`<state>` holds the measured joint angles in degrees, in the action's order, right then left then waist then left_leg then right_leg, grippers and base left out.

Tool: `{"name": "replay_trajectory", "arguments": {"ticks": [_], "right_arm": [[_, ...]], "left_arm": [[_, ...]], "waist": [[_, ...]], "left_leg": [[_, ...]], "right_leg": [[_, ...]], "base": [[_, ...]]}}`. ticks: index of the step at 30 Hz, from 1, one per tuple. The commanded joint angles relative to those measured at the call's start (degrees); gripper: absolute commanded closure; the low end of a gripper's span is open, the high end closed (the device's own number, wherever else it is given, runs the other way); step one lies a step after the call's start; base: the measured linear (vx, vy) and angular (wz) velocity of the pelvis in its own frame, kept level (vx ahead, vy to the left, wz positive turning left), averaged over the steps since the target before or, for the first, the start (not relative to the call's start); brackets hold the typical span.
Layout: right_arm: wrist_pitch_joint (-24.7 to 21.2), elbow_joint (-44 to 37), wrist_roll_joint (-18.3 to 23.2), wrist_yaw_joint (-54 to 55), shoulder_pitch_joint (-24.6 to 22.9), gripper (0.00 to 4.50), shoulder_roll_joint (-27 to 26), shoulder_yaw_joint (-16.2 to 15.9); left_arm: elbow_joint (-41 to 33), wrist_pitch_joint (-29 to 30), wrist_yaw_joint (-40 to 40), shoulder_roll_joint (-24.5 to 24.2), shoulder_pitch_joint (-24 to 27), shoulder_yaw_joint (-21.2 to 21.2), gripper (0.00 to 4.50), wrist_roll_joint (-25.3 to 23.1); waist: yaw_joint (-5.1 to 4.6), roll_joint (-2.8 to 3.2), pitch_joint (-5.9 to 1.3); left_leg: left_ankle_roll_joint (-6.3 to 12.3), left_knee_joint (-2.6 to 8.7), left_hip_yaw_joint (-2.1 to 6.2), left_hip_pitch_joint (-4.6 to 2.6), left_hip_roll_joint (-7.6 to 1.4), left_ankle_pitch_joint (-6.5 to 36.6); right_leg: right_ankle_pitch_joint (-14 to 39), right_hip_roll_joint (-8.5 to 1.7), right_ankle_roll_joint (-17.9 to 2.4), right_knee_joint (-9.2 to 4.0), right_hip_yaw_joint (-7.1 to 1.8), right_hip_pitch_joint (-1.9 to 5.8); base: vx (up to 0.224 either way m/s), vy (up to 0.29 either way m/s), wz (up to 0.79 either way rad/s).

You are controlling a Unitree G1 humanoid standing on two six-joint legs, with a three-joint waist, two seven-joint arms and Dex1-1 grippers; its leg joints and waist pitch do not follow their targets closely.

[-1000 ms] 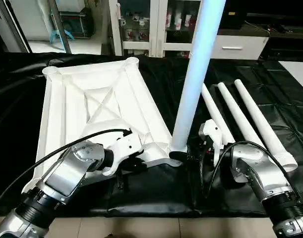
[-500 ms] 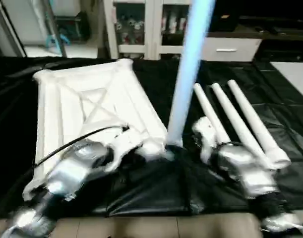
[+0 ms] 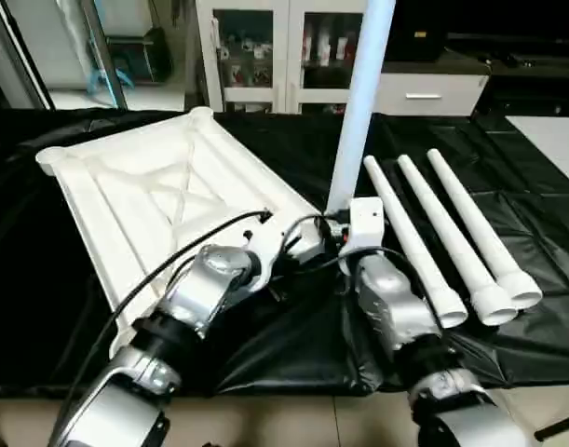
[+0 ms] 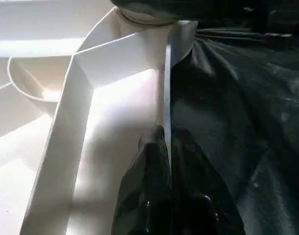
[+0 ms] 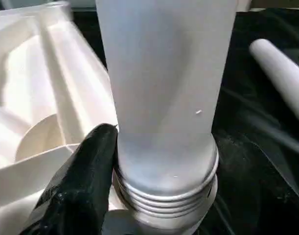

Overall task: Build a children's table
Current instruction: Rotate leg to tighten

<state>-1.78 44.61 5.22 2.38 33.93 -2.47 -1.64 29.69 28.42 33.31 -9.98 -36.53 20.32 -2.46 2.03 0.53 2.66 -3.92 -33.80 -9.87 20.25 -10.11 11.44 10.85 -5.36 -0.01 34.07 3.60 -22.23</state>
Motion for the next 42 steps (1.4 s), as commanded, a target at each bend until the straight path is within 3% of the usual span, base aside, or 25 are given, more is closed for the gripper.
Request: {"name": "replay_trajectory", "arguments": {"ticks": [1,5,6,8,11,12,15,16,18,22,24,26,29,30,35,38,39,40,41,42], "right_arm": [[-0.6,3.3,-2.7,4.0,-1.6,1.84,0.0,0.3],[2.1,5.6,-3.6,4.6,-0.4,1.84,0.1,0.6],[3.3,5.3,-2.0,1.4,-0.5,1.84,-0.1,1.1],[4.3,5.0,-0.8,-0.8,-0.6,1.28,-0.2,1.5],[6.2,2.0,0.3,-2.9,-1.5,1.07,-0.1,1.5],[6.5,0.6,0.4,-2.6,-1.9,0.97,-0.1,1.7],[3.8,-4.9,0.6,-4.1,-4.3,0.74,0.4,0.6],[2.2,-8.5,0.1,-5.8,-6.2,0.70,1.1,-0.5],[1.1,-13.0,-0.6,-7.9,-8.8,0.63,2.1,-1.6],[-2.0,-22.9,0.0,-12.4,-15.0,0.63,4.8,-3.5],[-3.1,-25.8,-0.3,-13.3,-16.6,0.56,5.7,-4.4],[-4.6,-28.0,-0.1,-13.3,-17.6,0.56,5.8,-4.4],[-7.0,-30.6,0.0,-13.3,-18.7,0.56,5.7,-4.5],[-7.5,-31.2,0.0,-13.5,-18.9,0.56,5.8,-4.5],[-10.3,-36.1,2.1,-19.8,-20.0,0.56,7.4,-7.1],[-12.1,-39.1,4.6,-24.6,-20.4,0.56,8.8,-8.5],[-14.8,-43.8,8.6,-32.6,-20.9,0.56,12.0,-10.4],[-14.8,-43.8,8.6,-32.6,-20.9,0.56,12.0,-10.4],[-17.5,-47.5,11.1,-38.8,-21.2,0.56,15.5,-11.8],[-17.5,-47.5,11.1,-38.8,-21.2,0.56,15.5,-11.8]], "left_arm": [[3.0,-1.5,-6.2,-0.6,-0.7,-3.1,4.50,-1.8],[3.7,-2.1,-5.7,-0.7,-0.2,-3.2,4.50,-1.6],[3.8,-2.4,-5.7,-0.8,-0.1,-3.2,4.50,-1.7],[4.0,-2.6,-5.6,-0.9,0.0,-3.2,4.50,-1.7],[4.8,-3.2,-5.4,-0.7,-0.3,-3.1,4.50,-1.7],[5.3,-3.5,-5.1,-0.6,-0.5,-3.0,4.50,-1.6],[6.5,-4.2,-4.6,-0.3,-1.1,-2.7,4.50,-1.6],[7.2,-4.7,-4.5,-0.1,-1.4,-2.7,4.50,-1.6],[8.3,-5.6,-4.6,0.2,-2.0,-2.7,4.50,-1.6],[12.9,-10.6,-6.8,2.5,-4.7,-4.1,4.50,-1.2],[14.0,-11.2,-6.6,3.9,-5.7,-6.4,3.94,0.8],[13.9,-11.6,-6.8,4.6,-6.2,-7.6,3.87,1.7],[14.0,-17.1,-10.5,5.6,-7.0,-9.4,3.51,2.0],[14.1,-18.0,-11.0,5.7,-7.1,-9.7,3.49,2.1],[6.2,-19.9,-8.4,3.8,-5.4,-13.5,3.49,4.8],[-0.3,-17.5,-4.0,0.4,-2.9,-13.7,3.49,6.0],[-10.3,-12.8,4.1,-6.7,1.8,-13.7,3.49,8.4],[-10.3,-12.8,4.1,-6.7,1.8,-13.7,3.49,8.4],[-17.0,-10.0,10.1,-13.8,5.9,-13.9,3.49,9.7],[-17.0,-10.0,10.1,-13.8,5.9,-13.9,3.49,9.7]], "waist": [[-0.03,-0.15,-2.77],[0.10,0.03,-2.81],[0.08,0.13,-2.78],[0.16,-0.02,-2.83],[0.18,0.16,-2.88],[0.07,0.45,-3.02],[0.01,0.31,-3.28],[0.20,0.36,-3.60],[0.21,0.22,-3.55],[0.72,0.22,-3.49],[0.75,0.12,-3.41],[0.71,0.42,-3.55],[0.66,0.44,-3.64],[0.73,0.31,-3.91],[0.88,0.29,-4.08],[0.80,0.32,-3.82],[0.74,0.47,-3.76],[0.73,0.37,-3.85],[0.41,0.75,-3.83],[0.36,0.93,-3.73]], "left_leg": [[-1.67,5.25,1.19,-0.71,-2.23,23.5],[-1.17,5.31,1.11,-0.38,-2.28,22.1],[-0.98,5.30,1.10,-0.28,-2.21,21.8],[-0.28,5.27,1.01,-0.24,-2.28,21.4],[0.22,5.31,0.92,0.04,-2.26,19.5],[0.25,5.41,1.11,0.49,-2.26,18.1],[0.45,5.20,0.99,0.55,-2.24,15.7],[1.35,4.91,0.84,0.54,-2.36,12.5],[2.67,4.64,0.58,0.67,-2.26,10.7],[3.85,4.50,0.50,0.61,-2.31,10.0],[3.53,4.68,0.57,0.69,-2.40,11.0],[3.27,4.63,0.62,0.68,-2.40,11.5],[3.61,4.52,0.73,0.82,-2.53,9.9],[4.62,4.21,0.71,0.86,-2.54,7.4],[7.55,3.65,0.57,0.95,-2.62,3.5],[8.11,3.82,0.52,1.18,-2.83,4.2],[7.87,3.76,0.39,0.88,-2.81,4.9],[7.54,4.06,0.89,1.31,-3.16,5.0],[6.66,3.95,0.66,0.70,-3.22,5.9],[6.36,4.05,0.63,0.81,-3.24,5.9]], "right_leg": [[23.9,-3.00,-7.5,-5.37,-2.15,0.58],[22.3,-3.10,-7.7,-5.17,-2.27,0.84],[22.2,-3.11,-7.8,-5.13,-2.27,0.93],[22.1,-3.17,-7.8,-5.21,-2.34,1.02],[20.5,-3.07,-8.4,-5.07,-2.37,1.30],[19.5,-3.11,-8.4,-4.82,-2.29,1.76],[17.0,-2.93,-8.6,-4.72,-2.28,1.81],[11.3,-2.82,-9.9,-4.11,-2.35,1.91],[8.7,-2.70,-10.9,-4.01,-2.30,1.86],[9.1,-2.77,-10.6,-4.27,-2.38,1.95],[11.5,-2.94,-10.6,-4.43,-2.32,2.07],[11.9,-3.00,-11.0,-4.45,-2.39,2.00],[7.0,-2.70,-11.9,-3.99,-2.31,2.00],[2.3,-2.86,-12.9,-3.51,-2.28,2.16],[-3.2,-3.03,-14.8,-2.73,-2.19,2.39],[-1.6,-2.97,-14.9,-2.68,-2.16,2.42],[-0.7,-2.83,-14.9,-2.83,-2.17,2.02],[-0.4,-3.10,-14.7,-2.30,-2.10,2.88],[0.3,-2.71,-14.5,-2.27,-2.14,2.15],[0.5,-2.52,-14.2,-2.30,-2.14,2.05]], "base": [[0.000,0.000,0.00],[0.000,0.000,0.00],[0.000,0.000,0.00],[0.000,0.000,0.00],[0.000,0.000,0.00],[0.000,0.000,0.00],[0.000,0.000,0.00],[0.000,0.000,0.00],[0.000,0.000,0.00],[0.000,0.000,0.00],[0.000,0.000,0.00],[0.000,0.000,0.00],[0.000,0.000,0.00],[0.000,0.000,0.00],[0.000,0.000,0.00],[0.000,0.000,0.00],[0.000,0.000,0.00],[0.000,0.000,0.00],[0.000,0.000,0.00],[0.000,0.000,0.00]]}}
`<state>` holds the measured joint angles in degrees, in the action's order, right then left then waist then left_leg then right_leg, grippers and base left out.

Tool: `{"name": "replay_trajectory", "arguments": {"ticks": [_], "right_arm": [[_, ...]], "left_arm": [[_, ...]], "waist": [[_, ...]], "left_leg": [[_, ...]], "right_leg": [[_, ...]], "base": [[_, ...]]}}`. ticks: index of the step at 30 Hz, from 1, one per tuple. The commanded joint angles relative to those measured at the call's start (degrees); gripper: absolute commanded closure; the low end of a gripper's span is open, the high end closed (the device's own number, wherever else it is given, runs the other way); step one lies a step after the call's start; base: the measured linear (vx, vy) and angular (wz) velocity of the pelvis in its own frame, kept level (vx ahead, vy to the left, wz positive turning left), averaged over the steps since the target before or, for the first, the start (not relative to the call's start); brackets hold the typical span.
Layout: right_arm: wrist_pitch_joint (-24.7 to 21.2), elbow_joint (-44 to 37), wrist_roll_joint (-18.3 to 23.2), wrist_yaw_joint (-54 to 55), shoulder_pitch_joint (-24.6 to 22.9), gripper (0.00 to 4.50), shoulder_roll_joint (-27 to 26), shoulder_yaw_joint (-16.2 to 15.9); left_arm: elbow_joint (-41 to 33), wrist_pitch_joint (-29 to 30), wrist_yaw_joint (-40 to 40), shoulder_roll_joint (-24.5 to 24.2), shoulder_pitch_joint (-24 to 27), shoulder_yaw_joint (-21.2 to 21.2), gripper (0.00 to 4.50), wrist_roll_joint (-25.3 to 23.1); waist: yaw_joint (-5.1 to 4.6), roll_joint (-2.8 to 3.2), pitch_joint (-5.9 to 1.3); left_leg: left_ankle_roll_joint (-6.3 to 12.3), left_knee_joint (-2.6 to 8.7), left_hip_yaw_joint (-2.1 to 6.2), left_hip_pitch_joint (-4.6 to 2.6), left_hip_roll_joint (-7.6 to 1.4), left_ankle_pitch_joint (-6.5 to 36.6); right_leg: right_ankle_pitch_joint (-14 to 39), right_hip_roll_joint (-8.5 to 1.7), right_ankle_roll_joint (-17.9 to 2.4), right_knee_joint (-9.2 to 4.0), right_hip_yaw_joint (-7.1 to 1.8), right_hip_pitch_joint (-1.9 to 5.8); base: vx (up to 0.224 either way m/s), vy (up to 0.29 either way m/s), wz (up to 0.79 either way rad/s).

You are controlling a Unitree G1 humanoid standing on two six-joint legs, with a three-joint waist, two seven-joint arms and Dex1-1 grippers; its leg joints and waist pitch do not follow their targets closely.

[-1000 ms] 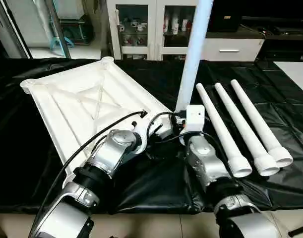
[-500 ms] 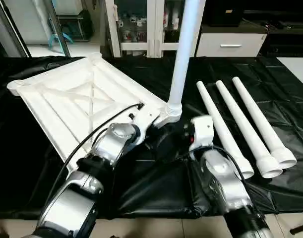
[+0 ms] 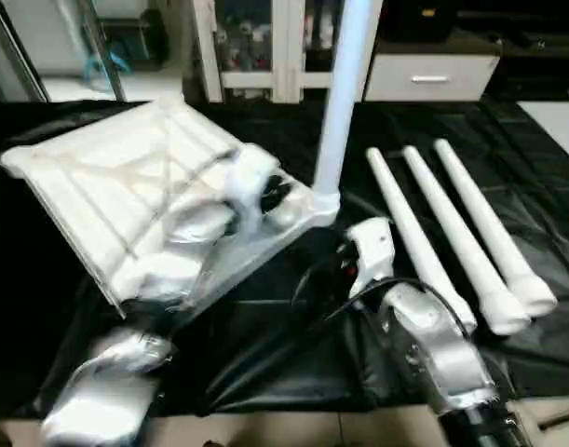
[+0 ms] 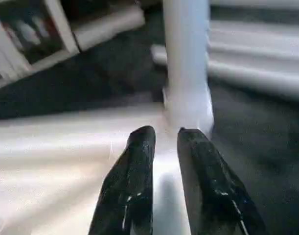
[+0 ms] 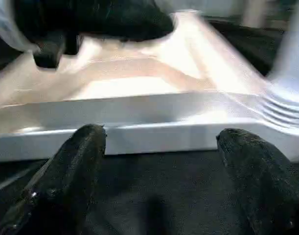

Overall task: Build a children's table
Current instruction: Rotate leg to tighten, then rotate table base

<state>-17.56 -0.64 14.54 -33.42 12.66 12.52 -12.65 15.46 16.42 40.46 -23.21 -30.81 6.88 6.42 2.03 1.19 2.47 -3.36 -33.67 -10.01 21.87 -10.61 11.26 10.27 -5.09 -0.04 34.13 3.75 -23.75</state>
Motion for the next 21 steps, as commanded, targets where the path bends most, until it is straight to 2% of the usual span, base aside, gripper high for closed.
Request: {"name": "replay_trajectory", "arguments": {"ticks": [1,2,3,4,5,6,7,8,9,10,11,12,13,16,18,21], "right_arm": [[-2.2,-3.9,1.8,-7.0,0.0,0.56,3.4,-1.9],[-2.9,-4.7,2.4,-9.5,0.1,0.56,5.2,-2.4],[-3.1,-4.9,2.5,-9.9,0.1,0.56,5.4,-2.5],[-3.5,-5.4,3.0,-11.8,0.3,0.56,6.8,-2.8],[-5.0,-6.2,3.8,-15.2,0.8,0.56,9.3,-3.2],[-5.4,-6.5,3.9,-16.3,1.0,0.56,10.2,-3.4],[-5.5,-6.6,3.8,-17.0,1.1,0.56,10.9,-3.6],[-5.5,-6.6,3.8,-17.2,1.2,0.56,11.0,-3.6],[-6.1,-6.9,4.1,-18.2,1.5,0.56,12.2,-3.7],[-6.2,-7.0,4.2,-18.4,1.6,0.56,12.4,-3.6],[-6.4,-7.0,4.3,-18.6,1.7,0.56,12.7,-3.6],[-6.6,-7.1,4.3,-18.8,1.8,0.56,12.9,-3.6],[-6.8,-7.2,4.2,-19.2,1.8,0.56,13.1,-3.8],[-6.7,-7.2,3.8,-19.6,1.7,0.56,13.5,-4.2],[-6.7,-7.5,3.7,-19.9,1.5,0.56,13.7,-4.5],[-6.9,-7.9,3.7,-20.1,1.2,0.56,13.8,-4.6]], "left_arm": [[-6.1,3.2,6.3,-5.7,3.3,-1.2,3.49,1.2],[-7.4,3.5,8.3,-8.8,5.5,-2.4,3.49,1.6],[-7.5,3.5,8.5,-9.2,5.8,-2.6,3.49,1.7],[-7.9,3.9,9.8,-11.3,7.4,-4.3,3.49,2.5],[-7.9,4.1,11.7,-15.0,10.6,-7.6,3.49,3.4],[-8.0,4.4,11.9,-16.5,11.9,-8.9,3.49,3.3],[-7.9,4.8,11.9,-17.6,12.7,-10.0,3.49,3.0],[-7.8,4.9,11.9,-17.8,12.9,-10.2,3.49,3.0],[-8.1,5.6,12.1,-21.1,15.2,-11.6,3.49,2.3],[-8.3,6.3,12.3,-22.2,16.0,-12.0,3.49,2.4],[-8.5,7.2,12.6,-23.6,17.0,-12.5,3.49,2.5],[-8.6,7.8,13.1,-25.2,18.3,-13.2,3.49,2.7],[-7.7,8.9,13.6,-27.7,20.4,-15.0,3.49,2.7],[-6.4,9.0,13.6,-29.7,22.2,-15.8,3.49,1.8],[-5.1,8.7,13.7,-31.6,23.9,-15.8,3.49,0.1],[-4.8,9.0,14.3,-33.1,25.6,-14.2,3.49,-1.3]], "waist": [[0.39,0.40,-3.39],[0.45,0.30,-3.29],[0.49,0.32,-3.13],[0.58,0.45,-3.00],[0.88,0.23,-3.04],[0.94,0.30,-3.01],[1.06,0.42,-3.06],[1.04,0.41,-2.92],[1.33,0.51,-3.01],[1.23,0.39,-2.94],[1.28,0.42,-2.86],[1.32,0.12,-2.79],[1.28,0.19,-2.76],[1.35,0.34,-2.57],[1.31,0.28,-2.51],[1.33,0.35,-2.63]], "left_leg": [[5.35,3.91,0.51,-1.17,-2.65,6.8],[4.34,4.08,0.57,-1.08,-2.66,8.2],[3.75,4.26,0.48,-1.22,-2.65,9.2],[2.89,4.32,0.33,-1.44,-2.64,10.5],[1.88,4.35,0.35,-1.47,-2.59,11.3],[1.50,4.50,0.47,-1.15,-2.54,11.1],[1.28,4.44,0.39,-1.53,-2.57,11.3],[0.95,4.49,0.37,-1.50,-2.51,11.9],[0.47,4.44,0.35,-1.78,-2.50,12.5],[0.41,4.53,0.41,-1.56,-2.47,12.7],[0.05,4.67,0.45,-1.62,-2.46,13.5],[-0.18,4.74,0.50,-1.67,-2.44,14.4],[-0.33,4.80,0.52,-1.62,-2.42,14.6],[-1.11,4.93,0.52,-2.09,-2.45,17.1],[-1.32,5.06,0.70,-1.83,-2.41,18.0],[-1.67,5.12,0.80,-2.06,-2.51,18.0]], "right_leg": [[1.9,-2.51,-14.0,-2.61,-2.28,3.11],[3.5,-2.58,-13.7,-2.50,-2.32,3.24],[4.7,-2.49,-13.5,-2.76,-2.33,3.11],[6.4,-2.48,-13.2,-2.96,-2.46,2.79],[7.5,-2.55,-13.1,-2.94,-2.45,2.84],[7.5,-2.47,-12.4,-2.80,-2.47,3.08],[7.2,-2.40,-12.4,-2.81,-2.48,2.76],[7.4,-2.40,-12.3,-2.89,-2.52,2.71],[7.9,-2.49,-12.3,-2.87,-2.56,2.55],[8.0,-2.50,-12.1,-2.86,-2.59,2.69],[9.1,-2.50,-11.8,-2.88,-2.58,2.67],[10.7,-2.61,-11.4,-2.99,-2.64,2.67],[11.2,-2.66,-11.3,-3.00,-2.69,2.70],[13.9,-2.58,-10.7,-3.45,-2.79,2.21],[15.0,-2.64,-10.0,-3.47,-2.81,2.42],[14.4,-2.69,-9.9,-3.48,-2.88,2.30]], "base": [[0.000,0.000,0.00],[0.000,0.000,0.00],[0.000,0.000,0.00],[0.000,0.000,0.00],[0.000,0.000,0.00],[0.000,0.000,0.00],[0.000,0.000,0.00],[0.000,0.000,0.00],[0.000,0.000,0.00],[0.000,0.000,0.00],[0.000,0.000,0.00],[0.000,0.000,0.00],[0.000,0.000,0.00],[0.000,0.000,0.00],[0.000,0.000,0.00],[0.000,0.000,0.00]]}}
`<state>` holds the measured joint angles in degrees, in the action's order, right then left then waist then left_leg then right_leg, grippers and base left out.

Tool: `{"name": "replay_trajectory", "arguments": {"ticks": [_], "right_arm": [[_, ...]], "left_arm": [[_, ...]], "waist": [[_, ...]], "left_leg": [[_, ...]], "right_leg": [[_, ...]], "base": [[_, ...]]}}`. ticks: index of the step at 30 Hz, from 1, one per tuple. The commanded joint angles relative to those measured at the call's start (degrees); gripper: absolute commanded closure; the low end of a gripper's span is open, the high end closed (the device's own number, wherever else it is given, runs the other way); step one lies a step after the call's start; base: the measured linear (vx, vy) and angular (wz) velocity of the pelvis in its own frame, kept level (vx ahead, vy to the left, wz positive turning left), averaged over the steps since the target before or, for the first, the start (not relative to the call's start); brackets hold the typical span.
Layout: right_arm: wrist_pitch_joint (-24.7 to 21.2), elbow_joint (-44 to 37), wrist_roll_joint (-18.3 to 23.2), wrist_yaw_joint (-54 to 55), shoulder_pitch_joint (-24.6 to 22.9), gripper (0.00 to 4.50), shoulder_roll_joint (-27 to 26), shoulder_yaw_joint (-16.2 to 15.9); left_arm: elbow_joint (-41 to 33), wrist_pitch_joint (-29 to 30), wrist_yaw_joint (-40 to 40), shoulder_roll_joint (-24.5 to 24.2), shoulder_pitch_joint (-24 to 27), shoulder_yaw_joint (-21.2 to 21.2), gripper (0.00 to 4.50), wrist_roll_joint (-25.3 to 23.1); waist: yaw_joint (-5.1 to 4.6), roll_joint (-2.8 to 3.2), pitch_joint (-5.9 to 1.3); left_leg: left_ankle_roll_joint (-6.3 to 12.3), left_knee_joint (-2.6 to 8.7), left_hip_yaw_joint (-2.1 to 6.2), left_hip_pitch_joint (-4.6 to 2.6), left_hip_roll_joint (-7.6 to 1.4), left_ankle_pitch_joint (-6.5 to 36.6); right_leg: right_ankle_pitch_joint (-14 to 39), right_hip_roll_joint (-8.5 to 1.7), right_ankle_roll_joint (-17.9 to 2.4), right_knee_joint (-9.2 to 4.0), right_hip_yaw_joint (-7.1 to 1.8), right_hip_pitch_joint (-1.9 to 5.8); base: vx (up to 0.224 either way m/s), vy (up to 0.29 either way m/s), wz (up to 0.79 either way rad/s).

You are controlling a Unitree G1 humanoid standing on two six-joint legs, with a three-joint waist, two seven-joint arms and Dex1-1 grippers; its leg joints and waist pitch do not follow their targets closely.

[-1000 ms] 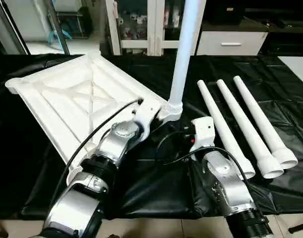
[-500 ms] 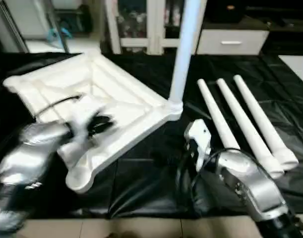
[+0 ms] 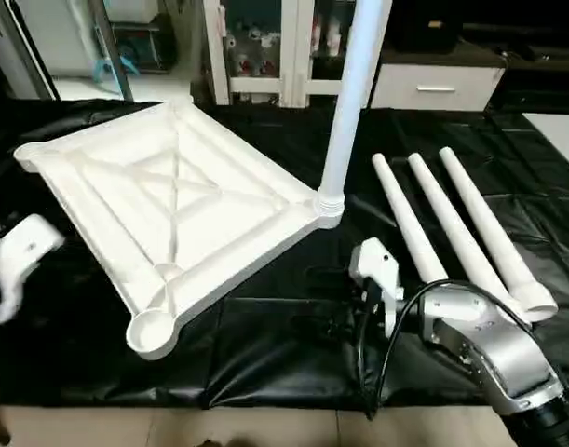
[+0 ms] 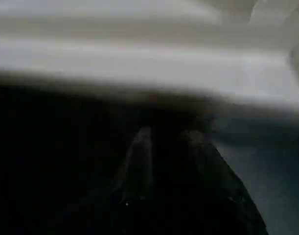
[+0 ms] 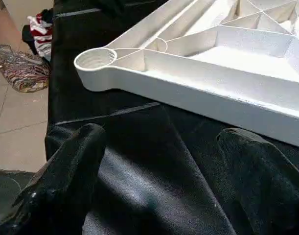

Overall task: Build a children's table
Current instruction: Rotate table base

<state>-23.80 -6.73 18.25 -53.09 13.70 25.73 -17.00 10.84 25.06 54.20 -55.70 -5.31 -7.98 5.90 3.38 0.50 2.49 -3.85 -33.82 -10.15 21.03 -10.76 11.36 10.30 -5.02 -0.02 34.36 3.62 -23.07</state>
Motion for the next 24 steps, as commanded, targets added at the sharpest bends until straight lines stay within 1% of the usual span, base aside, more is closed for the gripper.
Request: {"name": "replay_trajectory", "arguments": {"ticks": [1,2,6,7,8,10,11,13,16,19,20,21,22,23,24], "right_arm": [[-0.8,-1.8,0.0,-0.6,0.1,0.56,0.6,-0.3],[-0.8,-1.8,0.0,-0.7,0.2,0.56,0.6,-0.3],[-0.4,-1.6,-0.5,-0.7,0.4,0.56,0.7,-0.4],[-0.3,-1.4,-0.6,-0.6,0.5,0.56,0.6,-0.4],[-0.2,-1.3,-0.7,-0.5,0.6,0.56,0.6,-0.3],[0.2,-0.9,-1.1,0.4,0.7,0.56,0.1,-0.1],[0.3,-0.7,-1.2,0.9,0.8,0.56,-0.1,0.0],[0.7,-0.5,-1.6,1.4,0.9,0.56,-0.3,0.1],[1.1,1.5,-3.1,4.6,1.7,0.56,-1.6,0.8],[1.0,5.0,-5.8,9.4,3.0,0.56,-3.1,1.7],[1.4,5.8,-6.6,10.4,3.2,0.56,-3.3,1.8],[1.2,6.2,-6.7,10.9,3.3,0.56,-3.6,1.9],[1.1,6.5,-6.9,11.4,3.3,0.56,-3.8,1.9],[1.2,6.9,-7.4,12.1,3.4,0.56,-4.1,1.8],[1.4,7.4,-8.0,12.8,3.4,0.56,-4.3,1.7]], "left_arm": [[-0.9,1.3,0.7,-0.6,0.4,1.3,3.49,-0.4],[-1.8,1.9,0.9,-0.4,0.7,2.2,3.49,-0.2],[-4.5,3.9,1.4,1.6,0.5,5.8,3.49,0.1],[-4.8,4.1,1.4,2.3,0.2,6.4,3.49,0.0],[-5.3,3.9,1.4,3.0,-0.1,7.3,3.49,-0.3],[-6.9,4.5,1.9,4.9,-0.9,9.1,3.49,0.1],[-8.1,4.9,2.3,5.7,-1.1,9.9,3.49,0.5],[-9.1,5.7,2.5,6.5,-1.5,10.7,3.49,0.9],[-11.2,6.6,2.6,8.7,-2.5,14.1,3.49,0.6],[-12.4,7.4,1.9,12.4,-3.9,17.2,3.49,0.6],[-12.4,7.5,1.3,13.7,-4.5,18.1,3.49,0.2],[-12.3,7.9,0.4,15.1,-5.3,18.8,3.49,-0.4],[-12.1,8.2,-0.4,16.1,-5.9,19.3,3.49,-0.7],[-11.8,8.1,-1.3,17.3,-6.6,19.9,3.49,-1.3],[-11.5,8.0,-2.2,18.4,-7.2,20.3,3.49,-1.7]], "waist": [[-0.05,1.07,-2.72],[0.02,1.19,-2.77],[0.13,1.12,-2.90],[0.09,1.18,-2.90],[0.07,1.05,-2.91],[0.05,1.02,-3.01],[0.08,0.98,-3.08],[0.04,0.95,-3.05],[0.13,1.09,-2.97],[-0.01,1.04,-2.92],[0.01,1.06,-2.85],[0.05,1.04,-2.93],[0.11,1.00,-2.97],[-0.08,0.74,-3.00],[-0.01,0.86,-3.06]], "left_leg": [[-1.33,5.26,0.87,-1.33,-2.39,17.7],[-1.41,5.23,0.87,-1.46,-2.39,17.5],[-1.40,5.07,0.77,-1.26,-2.31,16.0],[-1.42,5.06,0.76,-1.22,-2.30,15.9],[-1.32,4.98,0.73,-1.20,-2.24,15.8],[-1.26,4.93,0.74,-1.15,-2.25,15.4],[-0.91,4.74,0.70,-1.01,-2.13,14.3],[-0.82,4.72,0.68,-1.08,-2.16,14.5],[-1.28,4.75,0.69,-1.22,-2.16,15.4],[-1.97,4.75,0.77,-1.12,-2.11,16.4],[-2.33,4.68,0.71,-1.26,-2.04,17.0],[-2.50,4.59,0.67,-1.32,-2.00,17.3],[-2.44,4.54,0.67,-1.36,-1.98,17.2],[-2.16,4.56,0.74,-0.96,-1.95,16.2],[-1.95,4.45,0.69,-1.07,-1.95,15.8]], "right_leg": [[13.1,-2.69,-10.4,-3.55,-2.76,1.57],[12.4,-2.64,-10.7,-3.48,-2.73,1.51],[8.8,-2.70,-12.1,-3.10,-2.72,1.87],[8.6,-2.70,-12.2,-3.08,-2.72,1.92],[8.7,-2.73,-12.3,-3.15,-2.71,1.99],[8.6,-2.82,-12.3,-3.13,-2.74,2.17],[7.7,-2.79,-12.6,-2.99,-2.73,2.24],[8.3,-2.68,-12.6,-3.05,-2.71,2.23],[10.4,-2.69,-12.4,-3.20,-2.72,2.03],[11.8,-2.68,-12.0,-3.28,-2.74,2.07],[12.7,-2.65,-11.9,-3.44,-2.76,1.91],[13.1,-2.64,-11.7,-3.49,-2.78,1.94],[13.0,-2.66,-11.6,-3.54,-2.79,1.96],[12.1,-2.58,-11.4,-3.38,-2.77,2.30],[11.9,-2.58,-11.3,-3.46,-2.75,2.15]], "base": [[0.000,0.000,0.00],[0.000,0.000,0.00],[0.000,0.000,0.00],[0.000,0.000,0.00],[0.000,0.000,0.00],[0.000,0.000,0.00],[0.000,0.000,0.00],[0.000,0.000,0.00],[0.000,0.000,0.00],[0.000,0.000,0.00],[0.000,0.000,0.00],[0.000,0.000,0.00],[0.000,0.000,0.00],[0.000,0.000,0.00],[0.000,0.000,0.00]]}}
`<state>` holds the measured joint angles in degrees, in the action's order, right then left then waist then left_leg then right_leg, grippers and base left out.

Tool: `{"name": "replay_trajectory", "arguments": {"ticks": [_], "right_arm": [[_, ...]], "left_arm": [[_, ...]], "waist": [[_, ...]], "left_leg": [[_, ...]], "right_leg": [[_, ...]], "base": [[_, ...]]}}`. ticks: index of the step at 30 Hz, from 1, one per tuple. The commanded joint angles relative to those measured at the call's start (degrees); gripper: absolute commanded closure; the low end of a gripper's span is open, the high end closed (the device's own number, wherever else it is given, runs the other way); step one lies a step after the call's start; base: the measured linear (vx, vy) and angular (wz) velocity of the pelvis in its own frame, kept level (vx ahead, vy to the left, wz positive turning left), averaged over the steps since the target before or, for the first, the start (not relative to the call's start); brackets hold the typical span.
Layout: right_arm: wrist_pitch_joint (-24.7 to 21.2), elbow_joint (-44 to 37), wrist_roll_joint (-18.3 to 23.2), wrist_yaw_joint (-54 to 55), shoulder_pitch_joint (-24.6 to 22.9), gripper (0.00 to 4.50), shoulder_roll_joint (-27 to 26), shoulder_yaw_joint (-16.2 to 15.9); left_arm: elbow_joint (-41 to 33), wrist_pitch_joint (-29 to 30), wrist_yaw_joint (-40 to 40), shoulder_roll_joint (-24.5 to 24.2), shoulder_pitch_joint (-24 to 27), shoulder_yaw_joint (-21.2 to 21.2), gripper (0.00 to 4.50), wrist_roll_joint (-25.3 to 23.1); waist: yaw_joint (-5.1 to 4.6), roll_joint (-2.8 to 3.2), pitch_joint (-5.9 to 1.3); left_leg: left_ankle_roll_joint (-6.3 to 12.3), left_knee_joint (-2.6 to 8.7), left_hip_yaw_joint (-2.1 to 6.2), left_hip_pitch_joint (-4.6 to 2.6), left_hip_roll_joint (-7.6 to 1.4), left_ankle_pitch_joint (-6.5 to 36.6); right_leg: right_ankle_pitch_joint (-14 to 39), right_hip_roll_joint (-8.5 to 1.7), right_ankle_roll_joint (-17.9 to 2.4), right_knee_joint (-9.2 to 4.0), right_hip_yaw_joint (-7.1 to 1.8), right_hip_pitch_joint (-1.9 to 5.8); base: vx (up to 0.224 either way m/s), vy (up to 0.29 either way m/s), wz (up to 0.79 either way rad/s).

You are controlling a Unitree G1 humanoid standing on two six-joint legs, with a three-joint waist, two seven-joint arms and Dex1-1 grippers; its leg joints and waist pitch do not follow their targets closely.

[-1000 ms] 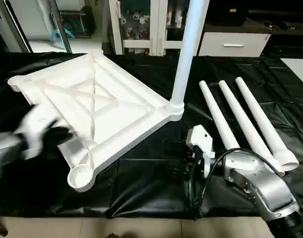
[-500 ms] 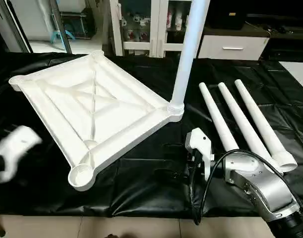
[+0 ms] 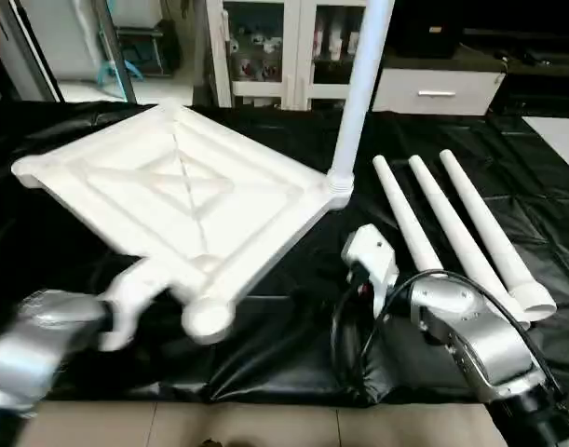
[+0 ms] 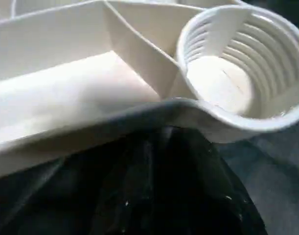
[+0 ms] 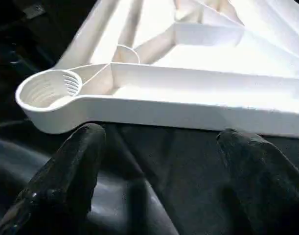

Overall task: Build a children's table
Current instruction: Rotate table base, then pick table leg

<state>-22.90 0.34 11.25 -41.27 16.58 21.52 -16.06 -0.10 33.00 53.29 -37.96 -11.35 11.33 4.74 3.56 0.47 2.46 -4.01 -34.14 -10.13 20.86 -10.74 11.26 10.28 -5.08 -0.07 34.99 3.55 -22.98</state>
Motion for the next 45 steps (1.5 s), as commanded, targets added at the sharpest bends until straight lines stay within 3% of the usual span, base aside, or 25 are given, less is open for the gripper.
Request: {"name": "replay_trajectory", "arguments": {"ticks": [1,5,10,14,22,25,28,33,34,36,37,39,40,41,45], "right_arm": [[0.8,1.0,-1.6,1.7,0.7,0.56,-0.3,0.5],[2.2,4.1,-3.8,5.5,1.7,0.56,-1.9,0.6],[2.7,4.3,-3.4,6.9,2.5,0.56,-3.3,2.0],[2.4,3.1,-2.8,7.5,2.4,0.56,-3.9,3.2],[0.3,0.3,-3.6,10.9,2.0,0.56,-3.9,5.3],[-9.1,-0.9,-7.1,18.7,3.8,0.56,-3.9,8.1],[-19.4,-1.4,-4.4,22.4,5.7,0.28,-4.4,13.4],[-24.0,0.1,-5.3,24.8,8.1,0.09,-3.4,15.6],[-26.0,0.6,-5.7,25.3,9.0,0.09,-3.1,15.9],[-29.8,2.1,-6.3,26.2,10.9,0.09,-2.6,16.5],[-31.8,2.5,-6.2,26.4,11.5,0.09,-2.5,16.9],[-36.5,4.5,-7.0,27.5,13.0,0.09,-1.9,16.8],[-38.0,5.6,-7.6,28.0,13.4,0.09,-1.6,16.6],[-39.6,6.8,-8.1,28.6,13.9,0.09,-1.3,16.3],[-40.6,10.2,-8.2,29.8,14.3,0.09,-1.4,16.9]], "left_arm": [[-0.1,-0.1,-2.0,1.6,-1.8,1.5,3.49,-0.8],[1.1,-0.8,-4.4,5.0,-4.0,3.3,3.49,-2.3],[3.8,-3.1,-8.3,10.2,-6.5,3.8,3.49,-3.0],[8.0,-7.9,-11.7,14.6,-8.4,4.4,3.49,-3.8],[6.6,-8.6,-12.1,18.5,-8.1,6.7,3.49,-4.0],[0.2,-7.9,-9.5,16.6,-4.9,7.6,3.49,-2.5],[-9.4,-5.5,-4.4,11.8,0.6,6.6,3.49,1.3],[-15.4,-3.0,-1.4,9.0,3.2,5.4,3.49,4.6],[-16.6,-2.3,-1.1,9.1,3.2,4.8,3.49,5.9],[-18.4,-1.4,-0.8,9.7,2.5,3.8,3.49,7.9],[-19.0,-1.1,-0.7,9.6,2.2,3.8,3.49,8.2],[-20.4,-0.4,-0.5,8.8,1.5,4.2,3.49,8.3],[-20.6,-0.5,-0.6,8.7,1.2,4.5,3.49,7.9],[-20.8,-0.6,-0.6,8.5,0.9,4.8,3.49,7.6],[-21.2,0.0,-1.4,8.8,-0.6,5.5,3.49,7.0]], "waist": [[-0.20,0.92,-3.02],[-0.37,0.68,-3.19],[-0.42,0.72,-3.39],[-0.32,0.54,-3.47],[-0.39,0.27,-3.32],[-0.54,0.55,-3.33],[-0.82,0.69,-3.28],[-1.30,0.79,-2.87],[-1.43,0.27,-2.87],[-1.43,0.44,-2.82],[-1.46,0.17,-2.83],[-1.48,0.27,-2.87],[-1.48,-0.08,-2.96],[-1.49,0.08,-3.07],[-1.24,0.05,-3.37]], "left_leg": [[-1.74,4.71,0.69,-0.84,-1.92,15.7],[-1.30,4.58,0.76,-0.46,-1.81,13.8],[-0.56,4.24,0.57,-0.63,-1.85,12.5],[-0.09,4.21,0.71,-0.31,-1.87,11.3],[0.31,4.23,0.62,-0.30,-2.00,11.4],[-0.31,4.34,0.70,-0.38,-2.04,10.9],[-0.69,4.38,0.68,-0.49,-2.00,11.1],[-1.99,4.54,0.55,-0.66,-1.72,14.7],[-2.10,4.52,0.49,-0.72,-1.76,14.8],[-2.28,4.49,0.56,-0.74,-1.72,14.3],[-2.30,4.44,0.48,-0.72,-1.67,13.9],[-2.39,4.36,0.48,-0.65,-1.56,13.0],[-2.28,4.28,0.46,-0.60,-1.55,12.2],[-2.28,4.17,0.47,-0.51,-1.44,10.4],[-1.94,3.81,0.27,-0.43,-1.42,6.8]], "right_leg": [[12.0,-2.57,-11.3,-4.09,-2.68,2.11],[11.1,-2.50,-11.0,-3.96,-2.56,2.45],[8.5,-2.40,-11.7,-3.86,-2.56,2.38],[6.8,-2.44,-11.7,-3.67,-2.46,2.73],[9.7,-2.57,-10.8,-4.05,-2.50,2.67],[9.2,-2.36,-11.0,-3.90,-2.45,2.61],[8.6,-2.28,-11.7,-3.60,-2.47,2.69],[14.3,-2.11,-10.1,-4.17,-2.43,2.23],[14.7,-2.06,-10.0,-4.16,-2.44,2.18],[15.2,-2.14,-9.9,-4.08,-2.46,2.17],[15.1,-2.05,-9.6,-4.16,-2.49,2.12],[14.8,-2.04,-9.4,-4.03,-2.50,2.23],[14.2,-2.02,-9.3,-4.01,-2.49,2.31],[12.7,-2.03,-9.6,-3.76,-2.50,2.43],[7.8,-2.09,-10.6,-3.29,-2.49,2.63]], "base": [[0.000,0.000,0.00],[0.000,0.000,0.00],[0.000,0.000,0.00],[0.000,0.000,0.00],[0.000,0.000,0.00],[0.000,0.000,0.00],[0.000,0.000,0.00],[0.000,0.000,0.00],[0.000,0.000,0.00],[0.000,0.000,0.00],[0.000,0.000,0.00],[0.000,0.000,0.00],[0.000,0.000,0.00],[0.000,0.000,0.00],[0.000,0.000,0.00]]}}
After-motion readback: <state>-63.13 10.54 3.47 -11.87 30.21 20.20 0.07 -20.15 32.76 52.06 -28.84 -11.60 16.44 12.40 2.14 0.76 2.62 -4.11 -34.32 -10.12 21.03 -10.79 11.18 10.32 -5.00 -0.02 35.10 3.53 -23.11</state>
